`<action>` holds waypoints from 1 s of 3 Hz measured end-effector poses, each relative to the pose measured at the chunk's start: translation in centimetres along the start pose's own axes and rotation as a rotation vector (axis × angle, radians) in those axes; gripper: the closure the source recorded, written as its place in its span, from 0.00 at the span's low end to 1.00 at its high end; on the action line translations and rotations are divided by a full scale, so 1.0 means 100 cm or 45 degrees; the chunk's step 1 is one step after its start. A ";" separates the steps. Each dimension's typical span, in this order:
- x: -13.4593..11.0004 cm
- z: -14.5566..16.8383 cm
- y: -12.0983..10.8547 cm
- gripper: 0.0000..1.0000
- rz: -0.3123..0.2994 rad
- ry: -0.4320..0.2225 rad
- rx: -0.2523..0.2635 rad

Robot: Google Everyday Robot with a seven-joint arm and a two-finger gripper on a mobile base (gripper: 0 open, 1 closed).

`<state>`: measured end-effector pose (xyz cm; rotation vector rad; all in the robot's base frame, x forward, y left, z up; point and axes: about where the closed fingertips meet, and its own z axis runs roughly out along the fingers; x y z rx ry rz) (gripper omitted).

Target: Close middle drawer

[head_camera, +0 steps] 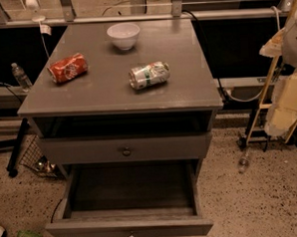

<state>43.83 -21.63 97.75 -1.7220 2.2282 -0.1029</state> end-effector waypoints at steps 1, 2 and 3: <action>0.000 0.000 0.000 0.00 0.000 0.000 0.000; 0.005 0.017 0.013 0.00 0.035 0.003 -0.035; 0.018 0.071 0.054 0.00 0.148 0.010 -0.147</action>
Offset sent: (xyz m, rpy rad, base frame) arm -0.1015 0.0229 -0.2602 0.1594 0.4267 -0.2792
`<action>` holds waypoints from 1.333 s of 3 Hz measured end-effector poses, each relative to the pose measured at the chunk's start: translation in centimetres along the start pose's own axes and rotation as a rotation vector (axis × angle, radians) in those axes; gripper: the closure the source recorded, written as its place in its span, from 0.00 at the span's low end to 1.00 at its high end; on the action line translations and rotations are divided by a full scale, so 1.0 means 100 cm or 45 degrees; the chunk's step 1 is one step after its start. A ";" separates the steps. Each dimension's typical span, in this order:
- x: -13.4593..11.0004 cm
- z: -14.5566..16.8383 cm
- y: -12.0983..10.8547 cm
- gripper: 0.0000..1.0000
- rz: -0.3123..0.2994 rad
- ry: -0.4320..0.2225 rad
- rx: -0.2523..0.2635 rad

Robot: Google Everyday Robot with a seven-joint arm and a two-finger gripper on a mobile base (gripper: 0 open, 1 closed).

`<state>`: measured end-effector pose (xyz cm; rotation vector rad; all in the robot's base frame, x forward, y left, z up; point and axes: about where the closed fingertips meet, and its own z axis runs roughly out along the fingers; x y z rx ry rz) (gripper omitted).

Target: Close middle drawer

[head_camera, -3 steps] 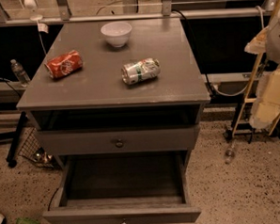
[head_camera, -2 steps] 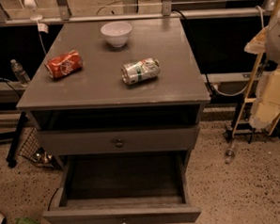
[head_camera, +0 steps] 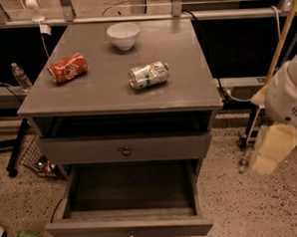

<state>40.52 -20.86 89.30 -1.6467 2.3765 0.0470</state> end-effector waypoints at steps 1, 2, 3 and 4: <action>0.015 0.026 0.018 0.00 0.012 0.048 -0.068; 0.014 0.025 0.016 0.00 0.019 0.048 -0.062; 0.017 0.029 0.017 0.00 0.048 0.054 -0.069; 0.034 0.086 0.034 0.00 0.229 0.022 -0.189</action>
Offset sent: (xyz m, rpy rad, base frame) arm -0.0163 -0.0029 -0.0307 -0.0158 0.0639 -0.0016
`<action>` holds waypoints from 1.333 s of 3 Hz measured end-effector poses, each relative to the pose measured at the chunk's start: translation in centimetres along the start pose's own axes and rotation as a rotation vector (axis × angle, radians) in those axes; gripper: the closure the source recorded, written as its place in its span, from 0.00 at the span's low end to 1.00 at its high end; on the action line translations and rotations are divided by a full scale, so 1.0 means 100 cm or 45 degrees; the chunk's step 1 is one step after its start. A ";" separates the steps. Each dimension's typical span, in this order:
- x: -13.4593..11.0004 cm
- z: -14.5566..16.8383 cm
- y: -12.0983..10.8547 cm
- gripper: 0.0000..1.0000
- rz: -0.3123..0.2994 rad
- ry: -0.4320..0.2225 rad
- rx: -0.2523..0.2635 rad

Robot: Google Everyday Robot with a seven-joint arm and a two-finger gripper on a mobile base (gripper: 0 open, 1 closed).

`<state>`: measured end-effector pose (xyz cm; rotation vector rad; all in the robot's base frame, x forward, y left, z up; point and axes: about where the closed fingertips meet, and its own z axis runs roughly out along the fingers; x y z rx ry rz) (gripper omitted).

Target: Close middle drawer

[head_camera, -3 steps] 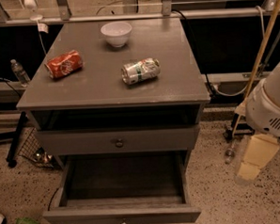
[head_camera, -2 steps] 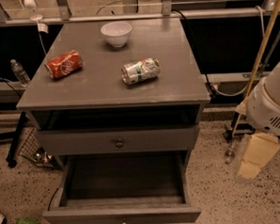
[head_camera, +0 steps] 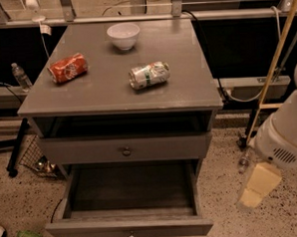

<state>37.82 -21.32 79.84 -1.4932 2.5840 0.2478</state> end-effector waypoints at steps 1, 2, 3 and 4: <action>0.014 0.080 0.012 0.00 0.143 -0.012 -0.150; 0.021 0.157 0.026 0.00 0.280 -0.018 -0.265; 0.019 0.203 0.034 0.00 0.353 -0.040 -0.347; 0.019 0.203 0.034 0.00 0.353 -0.040 -0.347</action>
Offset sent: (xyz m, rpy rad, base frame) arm -0.0325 0.0366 -0.2082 0.1511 0.2799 -0.2417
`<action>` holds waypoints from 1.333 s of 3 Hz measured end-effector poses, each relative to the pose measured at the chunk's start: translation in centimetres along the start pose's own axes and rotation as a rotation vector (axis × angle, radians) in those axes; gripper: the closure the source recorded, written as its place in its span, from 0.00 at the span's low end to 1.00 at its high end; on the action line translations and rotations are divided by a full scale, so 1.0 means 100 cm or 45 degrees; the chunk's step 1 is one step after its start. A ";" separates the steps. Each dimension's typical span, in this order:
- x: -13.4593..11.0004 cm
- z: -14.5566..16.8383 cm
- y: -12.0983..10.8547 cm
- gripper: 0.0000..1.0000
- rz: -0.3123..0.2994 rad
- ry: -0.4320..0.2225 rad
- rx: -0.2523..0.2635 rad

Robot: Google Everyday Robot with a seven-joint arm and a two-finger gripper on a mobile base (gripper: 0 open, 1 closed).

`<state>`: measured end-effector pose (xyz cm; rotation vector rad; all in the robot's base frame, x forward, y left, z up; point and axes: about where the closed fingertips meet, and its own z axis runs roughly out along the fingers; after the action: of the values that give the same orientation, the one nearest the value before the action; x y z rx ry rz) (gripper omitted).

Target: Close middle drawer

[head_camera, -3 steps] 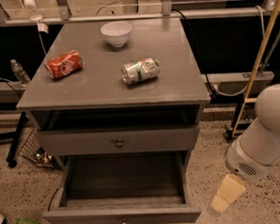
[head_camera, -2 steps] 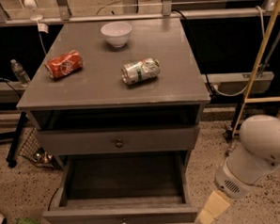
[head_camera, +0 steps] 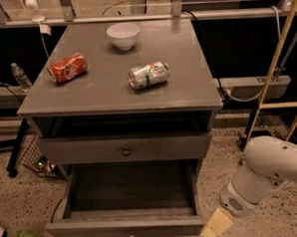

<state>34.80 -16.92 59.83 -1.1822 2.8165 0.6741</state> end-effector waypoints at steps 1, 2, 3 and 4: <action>0.012 0.023 -0.006 0.00 0.127 -0.023 -0.008; 0.017 0.064 -0.018 0.00 0.268 -0.030 -0.027; 0.020 0.105 -0.027 0.18 0.369 0.002 -0.048; 0.023 0.127 -0.031 0.42 0.429 0.047 -0.028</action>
Offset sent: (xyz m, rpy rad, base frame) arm -0.0075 0.0079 -0.1233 -0.0012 0.1419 -0.3355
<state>33.41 -15.43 46.73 -0.7318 3.0788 0.7031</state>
